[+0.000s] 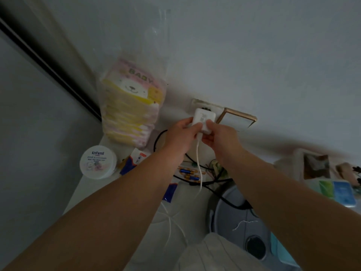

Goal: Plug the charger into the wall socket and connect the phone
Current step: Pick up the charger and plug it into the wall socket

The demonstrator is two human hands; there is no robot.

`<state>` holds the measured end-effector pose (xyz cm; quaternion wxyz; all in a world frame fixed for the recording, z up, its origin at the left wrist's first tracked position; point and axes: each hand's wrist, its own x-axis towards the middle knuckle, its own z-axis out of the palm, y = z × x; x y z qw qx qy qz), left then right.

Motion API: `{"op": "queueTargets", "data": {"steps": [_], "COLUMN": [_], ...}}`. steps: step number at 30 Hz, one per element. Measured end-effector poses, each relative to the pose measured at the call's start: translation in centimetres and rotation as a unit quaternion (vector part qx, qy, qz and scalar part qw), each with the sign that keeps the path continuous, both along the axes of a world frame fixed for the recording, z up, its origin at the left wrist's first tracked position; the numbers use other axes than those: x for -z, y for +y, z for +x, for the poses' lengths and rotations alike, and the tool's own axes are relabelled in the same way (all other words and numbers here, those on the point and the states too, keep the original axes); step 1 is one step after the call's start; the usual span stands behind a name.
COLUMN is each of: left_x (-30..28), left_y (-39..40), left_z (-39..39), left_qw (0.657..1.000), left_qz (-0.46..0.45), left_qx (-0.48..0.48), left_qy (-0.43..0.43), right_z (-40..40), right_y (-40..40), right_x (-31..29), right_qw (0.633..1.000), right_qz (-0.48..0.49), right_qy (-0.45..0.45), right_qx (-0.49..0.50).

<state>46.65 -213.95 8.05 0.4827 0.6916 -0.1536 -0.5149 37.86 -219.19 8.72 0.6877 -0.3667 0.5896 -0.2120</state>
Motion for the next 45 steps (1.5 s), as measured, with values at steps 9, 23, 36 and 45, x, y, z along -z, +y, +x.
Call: {"op": "queueTargets", "data": {"steps": [9, 23, 36, 45], "left_x": [-0.3, -0.7, -3.9, 3.0], "left_y": [-0.1, -0.7, 8.7, 26.1], "left_z": [-0.2, 0.3, 1.8, 4.5], "left_qw": [0.998, 0.998, 0.949, 0.924], "left_qz": [-0.017, -0.016, 0.088, 0.225], "left_qx": [0.029, 0.026, 0.187, 0.202], "left_qy": [-0.050, -0.050, -0.238, -0.234], "right_z": [0.4, 0.7, -3.0, -6.0], "right_y": [-0.8, -1.6, 5.3, 19.6], "right_x": [-0.2, -0.2, -1.8, 1.0], "right_qw": [0.998, 0.997, 0.969, 0.937], "right_qz": [0.005, -0.023, -0.142, -0.149], "right_qy": [0.060, 0.077, 0.174, 0.293], "right_qx": [0.006, -0.011, -0.102, -0.120]}}
